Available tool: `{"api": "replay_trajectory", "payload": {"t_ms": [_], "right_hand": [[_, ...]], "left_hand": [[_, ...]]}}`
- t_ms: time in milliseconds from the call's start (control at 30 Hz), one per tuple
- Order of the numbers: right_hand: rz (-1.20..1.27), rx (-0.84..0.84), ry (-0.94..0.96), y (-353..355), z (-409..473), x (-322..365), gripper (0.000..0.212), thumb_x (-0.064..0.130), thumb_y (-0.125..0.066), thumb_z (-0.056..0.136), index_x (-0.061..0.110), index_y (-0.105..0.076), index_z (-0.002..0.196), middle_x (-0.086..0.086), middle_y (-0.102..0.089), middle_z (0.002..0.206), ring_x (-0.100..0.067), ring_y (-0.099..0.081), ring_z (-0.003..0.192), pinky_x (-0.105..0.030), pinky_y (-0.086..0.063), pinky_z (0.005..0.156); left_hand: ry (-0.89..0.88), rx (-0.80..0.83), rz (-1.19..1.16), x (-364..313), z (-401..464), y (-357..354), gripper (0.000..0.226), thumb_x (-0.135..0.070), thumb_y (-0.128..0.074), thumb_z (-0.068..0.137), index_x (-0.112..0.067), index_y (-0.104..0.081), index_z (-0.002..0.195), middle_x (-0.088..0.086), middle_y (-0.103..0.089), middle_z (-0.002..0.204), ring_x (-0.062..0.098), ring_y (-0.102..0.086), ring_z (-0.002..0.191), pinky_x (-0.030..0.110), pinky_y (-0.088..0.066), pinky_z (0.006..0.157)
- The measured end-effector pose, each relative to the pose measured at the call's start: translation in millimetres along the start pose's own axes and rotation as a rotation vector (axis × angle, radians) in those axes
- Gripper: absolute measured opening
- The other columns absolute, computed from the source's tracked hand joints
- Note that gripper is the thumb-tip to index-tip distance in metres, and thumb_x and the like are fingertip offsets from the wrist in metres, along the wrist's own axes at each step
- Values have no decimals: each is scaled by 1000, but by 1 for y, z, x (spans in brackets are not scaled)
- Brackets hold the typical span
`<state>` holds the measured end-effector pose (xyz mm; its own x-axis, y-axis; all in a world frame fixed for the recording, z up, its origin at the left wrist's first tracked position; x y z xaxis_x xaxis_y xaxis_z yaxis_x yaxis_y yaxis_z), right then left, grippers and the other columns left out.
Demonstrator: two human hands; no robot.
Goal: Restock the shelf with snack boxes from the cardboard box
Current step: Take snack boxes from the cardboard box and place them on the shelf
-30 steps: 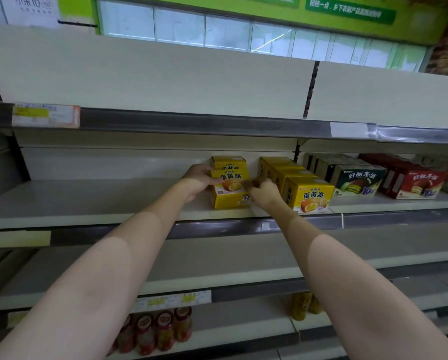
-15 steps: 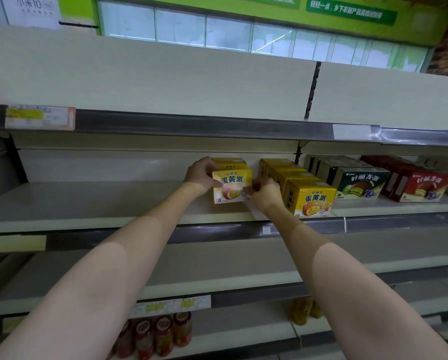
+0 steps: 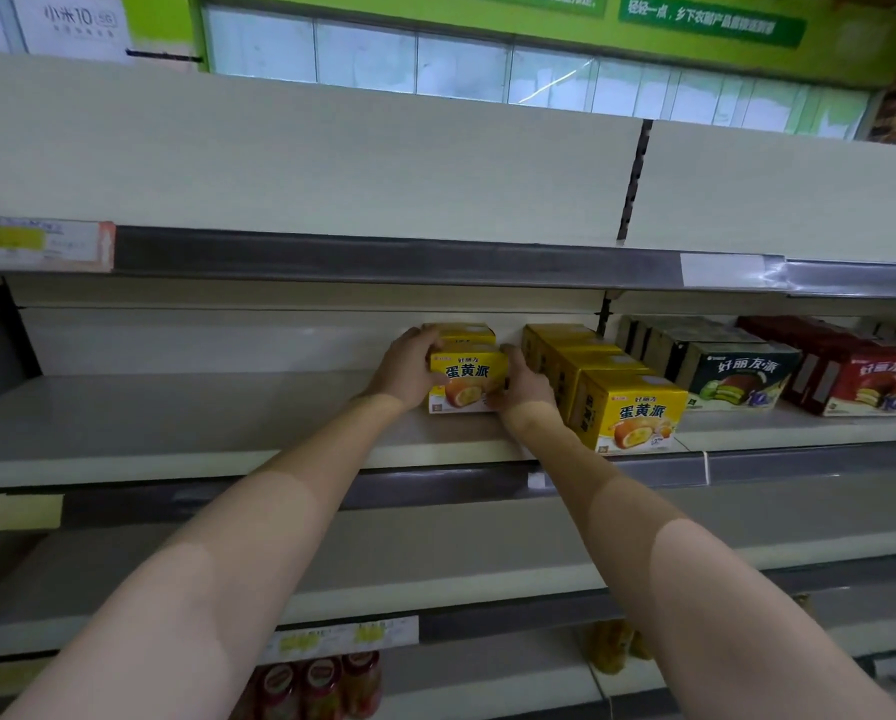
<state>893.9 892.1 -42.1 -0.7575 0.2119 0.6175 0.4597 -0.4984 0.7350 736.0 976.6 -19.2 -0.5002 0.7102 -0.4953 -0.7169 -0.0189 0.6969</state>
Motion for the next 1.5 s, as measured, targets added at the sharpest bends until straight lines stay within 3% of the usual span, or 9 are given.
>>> {"api": "replay_trajectory", "payload": {"t_ms": [233, 433, 533, 633, 767, 1000, 1233, 1367, 1500], "right_hand": [[-26, -50, 47, -9, 14, -8, 60, 10, -57, 96, 28, -29, 147, -7, -61, 99, -28, -64, 93, -41, -55, 79], [31, -54, 88, -12, 21, -11, 51, 14, -56, 96, 26, -33, 139, -8, -63, 102, -24, -61, 86, -39, -54, 75], [61, -41, 88, -9, 21, -10, 51, 13, -55, 96, 27, -32, 139, -9, -63, 105, -29, -64, 97, -46, -56, 83], [81, -22, 61, -10, 19, -10, 52, 13, -53, 97, 28, -30, 141, -11, -63, 109, -30, -64, 100, -48, -56, 86], [134, -64, -82, -9, 17, -10, 64, 17, -59, 95, 20, -24, 148, -13, -60, 118, -31, -62, 107, -45, -53, 89], [38, -63, -68, 1, -8, -13, 28, 21, -63, 94, 16, -57, 121, -6, -62, 114, -24, -61, 102, -35, -49, 88], [120, -135, 49, 22, -58, -8, 14, 16, -61, 92, 13, -62, 106, -7, -67, 104, -25, -64, 94, -37, -55, 82], [119, -239, 176, 50, -93, -21, 6, 8, -59, 90, 7, -61, 96, -6, -62, 90, -24, -57, 84, -26, -36, 67], [57, -191, 207, 86, -132, -54, 5, 8, -59, 90, 7, -60, 94, -3, -58, 86, -24, -55, 80, -29, -34, 64]], "left_hand": [[-24, -27, 12, 6, 6, -14, 37, -8, -77, 80, -8, -56, 110, 9, -55, 115, 25, -57, 104, 40, -51, 93], [-9, -58, 52, 10, 10, -20, 39, -6, -75, 80, -5, -54, 111, 12, -51, 115, 23, -53, 99, 29, -43, 81], [8, -66, 35, 9, 9, -22, 41, -6, -75, 80, -6, -53, 115, 13, -51, 119, 29, -56, 105, 35, -48, 88], [165, -100, -65, 5, 4, -21, 48, -9, -77, 80, -12, -46, 116, 14, -56, 121, 30, -59, 110, 45, -52, 94], [395, -86, -144, 2, -6, -21, 38, -17, -79, 82, -4, -58, 111, 9, -65, 103, 25, -61, 96, 32, -47, 78], [531, 21, -59, -5, -14, -18, 18, -14, -77, 80, 0, -73, 91, 18, -73, 98, 29, -69, 94, 31, -46, 67], [328, 89, -321, -49, -40, -28, 26, -1, -69, 86, -17, -56, 69, 2, -56, 70, 11, -50, 64, 25, -42, 65], [150, 126, -243, -88, -63, -37, 13, 1, -60, 87, -9, -68, 86, 9, -67, 80, 22, -62, 70, 32, -49, 68], [143, 108, -126, -132, -85, -53, 30, 1, -59, 84, -19, -59, 62, 2, -60, 62, 19, -58, 61, 28, -43, 61]]}}
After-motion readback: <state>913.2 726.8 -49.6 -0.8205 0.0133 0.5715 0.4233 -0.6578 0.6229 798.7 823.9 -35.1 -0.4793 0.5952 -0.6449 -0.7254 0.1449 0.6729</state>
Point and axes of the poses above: each hand's wrist, its own z-axis towards the middle knuckle, its own y-axis out of the back of the hand, x = y × z, the point moved 2 cm from there along z, towards the middle knuckle
